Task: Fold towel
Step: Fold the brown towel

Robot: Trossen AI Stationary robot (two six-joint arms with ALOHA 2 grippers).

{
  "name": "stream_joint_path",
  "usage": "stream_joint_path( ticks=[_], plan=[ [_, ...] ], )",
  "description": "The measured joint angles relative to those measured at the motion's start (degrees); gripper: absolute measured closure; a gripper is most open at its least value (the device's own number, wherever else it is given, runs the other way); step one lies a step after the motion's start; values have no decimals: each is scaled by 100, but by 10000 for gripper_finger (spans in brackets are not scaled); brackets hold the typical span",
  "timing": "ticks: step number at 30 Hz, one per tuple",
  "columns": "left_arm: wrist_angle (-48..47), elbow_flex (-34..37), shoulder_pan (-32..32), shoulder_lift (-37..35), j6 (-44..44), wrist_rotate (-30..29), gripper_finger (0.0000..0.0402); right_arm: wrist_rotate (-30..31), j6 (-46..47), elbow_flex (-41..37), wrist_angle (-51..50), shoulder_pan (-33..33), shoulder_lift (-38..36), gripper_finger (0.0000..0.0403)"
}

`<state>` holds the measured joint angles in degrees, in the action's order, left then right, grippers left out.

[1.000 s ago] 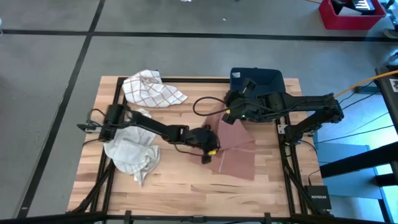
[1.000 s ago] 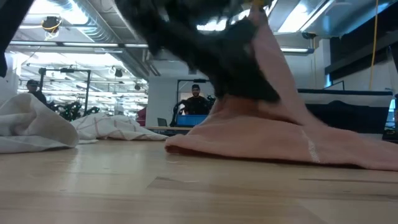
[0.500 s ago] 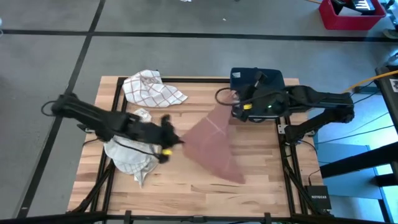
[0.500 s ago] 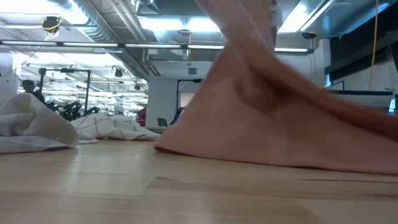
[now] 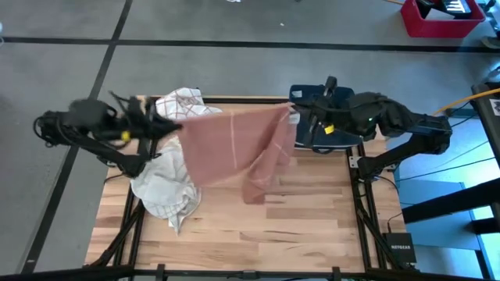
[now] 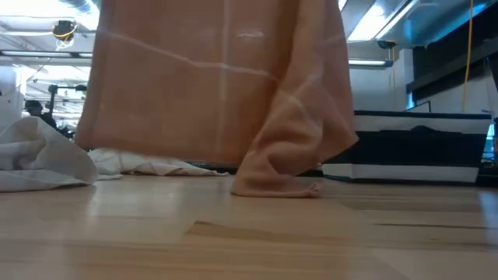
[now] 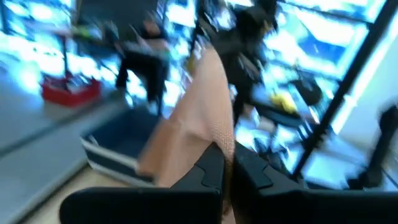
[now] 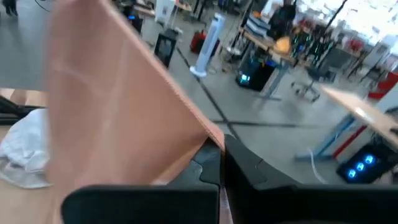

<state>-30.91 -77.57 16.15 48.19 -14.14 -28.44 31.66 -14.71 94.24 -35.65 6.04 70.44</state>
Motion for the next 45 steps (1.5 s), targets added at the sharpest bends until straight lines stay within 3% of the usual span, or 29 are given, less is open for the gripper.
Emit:
stream_joint_path(
  ticks=[7, 12, 20, 25, 31, 34, 41, 45],
  plan=[
    [987, -386, -154, 28, 1397, -574, 400, 51, -1113, 309, 871, -6, 212, 393],
    [911, -392, -123, 90, 1747, -611, 400, 52, -1249, 329, 568, -9, 349, 393],
    [1016, -479, 453, 303, 1900, -608, 400, -39, -565, 326, -678, -9, 653, 393],
    [1074, -1336, 671, 841, 2330, -653, 400, -181, -211, 327, -967, -58, 951, 393],
    [-88, -2013, 737, 1526, 2013, -684, 400, -121, 337, 325, -1120, -128, 1290, 391],
    [-722, -2029, 697, 1807, 1893, -863, 400, -131, 549, 314, -1432, -120, 1406, 370],
    [-1613, -2025, 501, 2409, 1300, -884, 400, -471, 827, 714, -2482, 153, 1339, 272],
    [-1697, -2021, 395, 2874, 1233, -742, 400, -967, 1000, 978, -2042, 321, 1319, 242]
  ],
)
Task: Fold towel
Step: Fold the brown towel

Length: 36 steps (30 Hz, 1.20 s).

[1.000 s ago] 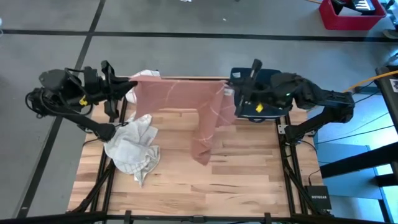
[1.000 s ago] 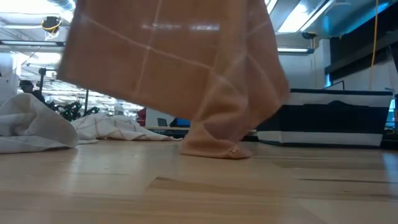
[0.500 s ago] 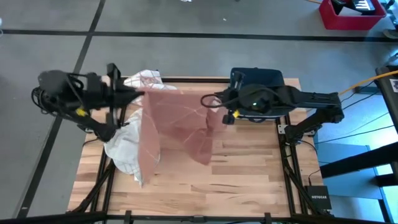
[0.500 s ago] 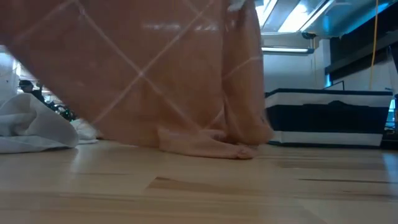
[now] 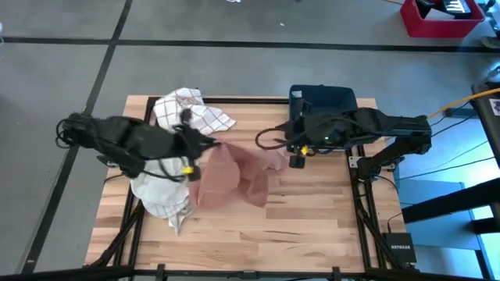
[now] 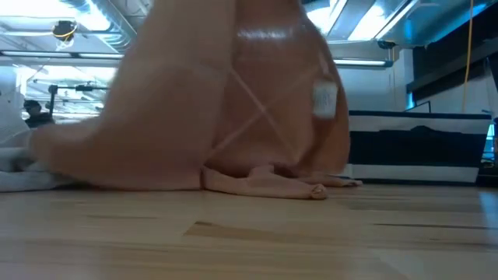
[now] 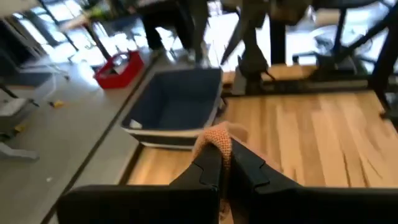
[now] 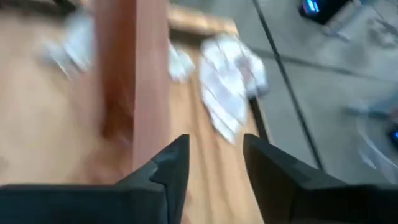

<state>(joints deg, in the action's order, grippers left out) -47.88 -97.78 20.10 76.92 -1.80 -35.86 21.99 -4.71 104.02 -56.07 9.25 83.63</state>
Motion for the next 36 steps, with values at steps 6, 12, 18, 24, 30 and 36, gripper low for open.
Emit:
stream_joint_path(
  ticks=[6, 12, 18, 24, 30, 36],
  plan=[
    [56, 2, -218, 602, -269, 651, 400, -817, -218, -640, 1395, 286, 124, 238],
    [33, 7, -368, 876, -401, 650, 400, -652, -289, -1056, 2192, 514, 437, 254],
    [38, 7, -376, 967, -405, 721, 400, 11, 10, -1101, 2553, 497, 765, 270],
    [-104, 7, -360, 984, -429, 806, 400, 603, 14, -1092, 2363, 499, 813, 276],
    [-222, 7, -310, 977, -436, 1004, 400, 462, -186, -1092, 2371, 499, 792, 276],
    [-70, 7, -317, 982, -403, 1001, 400, 241, -278, -1092, 2562, 499, 1027, 276]
  ],
)
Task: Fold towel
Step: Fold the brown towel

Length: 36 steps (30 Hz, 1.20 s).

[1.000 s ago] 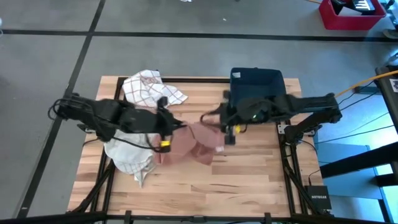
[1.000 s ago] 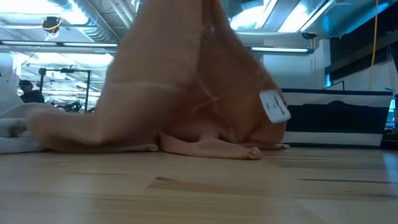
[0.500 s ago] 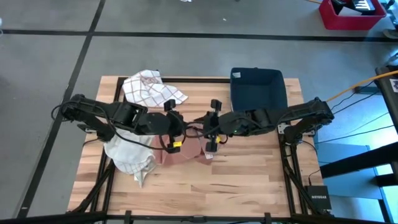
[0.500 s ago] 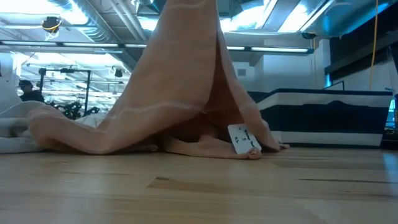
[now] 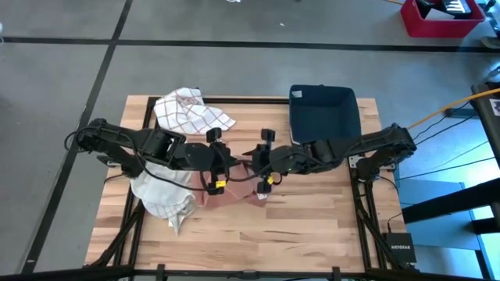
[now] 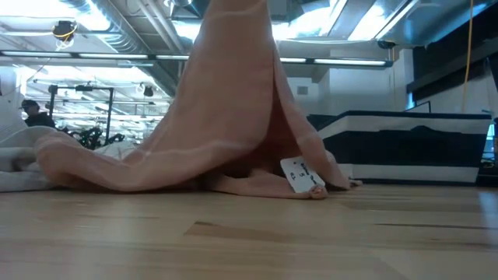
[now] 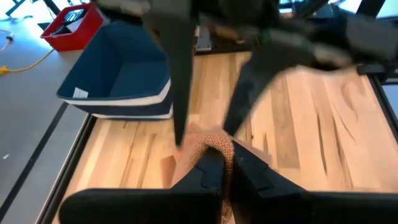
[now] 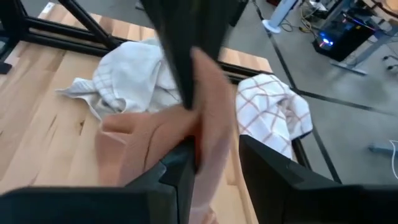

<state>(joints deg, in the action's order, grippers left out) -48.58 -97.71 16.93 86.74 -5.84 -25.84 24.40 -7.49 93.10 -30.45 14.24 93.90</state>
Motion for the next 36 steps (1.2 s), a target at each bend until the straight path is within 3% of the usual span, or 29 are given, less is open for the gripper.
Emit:
stream_joint_path(
  ticks=[6, 12, 18, 23, 29, 36],
  plan=[
    [-104, 0, 7, 0, -18, 2, 400, 62, -443, 0, 353, 2, 145, 286],
    [-119, 0, 15, 4, -234, 0, 395, 216, -908, 0, 332, 37, 101, 390],
    [-779, 0, -44, 0, -297, -20, 325, 855, -639, 1, -338, 256, -333, 396],
    [-1632, 104, 200, 8, -1060, -18, 276, 1619, 511, 7, -1984, 505, -787, 396],
    [-1375, 1301, 597, 31, -1752, -4, 266, 1895, 2116, -402, -3600, 605, -867, 395],
    [20, 3144, 856, 31, -2120, 240, 270, 2109, 3210, -2021, -3358, 599, -1055, 396]
  ],
)
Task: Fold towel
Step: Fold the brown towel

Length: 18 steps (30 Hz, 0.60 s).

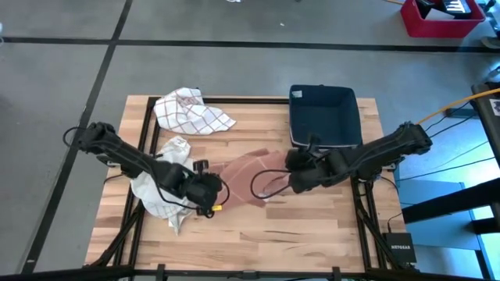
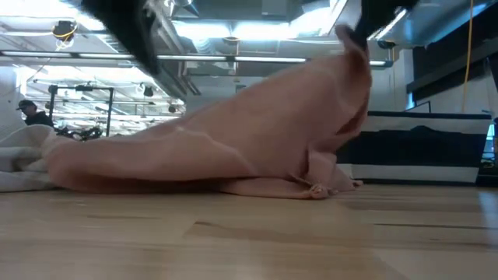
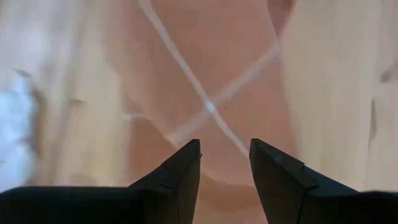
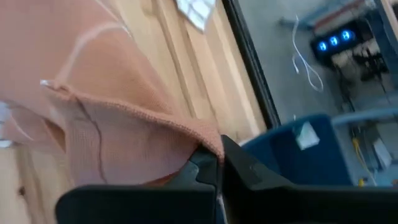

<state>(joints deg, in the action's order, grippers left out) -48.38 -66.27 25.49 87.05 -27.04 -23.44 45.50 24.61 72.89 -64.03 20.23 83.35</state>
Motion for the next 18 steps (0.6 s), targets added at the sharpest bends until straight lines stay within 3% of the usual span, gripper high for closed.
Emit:
stream_joint_path(
  ticks=[5, 10, 15, 18],
  plan=[
    [1082, 881, 163, 88, -104, 533, 272, -2, 513, -888, 558, 0, -7, 399],
    [1389, 936, 427, 472, -698, 1035, 272, -9, 699, -1479, 1308, 0, -7, 397],
    [1503, 924, 730, 925, -736, 1071, 272, -56, 807, -1729, 1750, 0, -7, 399],
    [1372, 925, 755, 1259, -653, 641, 273, -55, 810, -1760, 1835, 0, -7, 398]
  ],
)
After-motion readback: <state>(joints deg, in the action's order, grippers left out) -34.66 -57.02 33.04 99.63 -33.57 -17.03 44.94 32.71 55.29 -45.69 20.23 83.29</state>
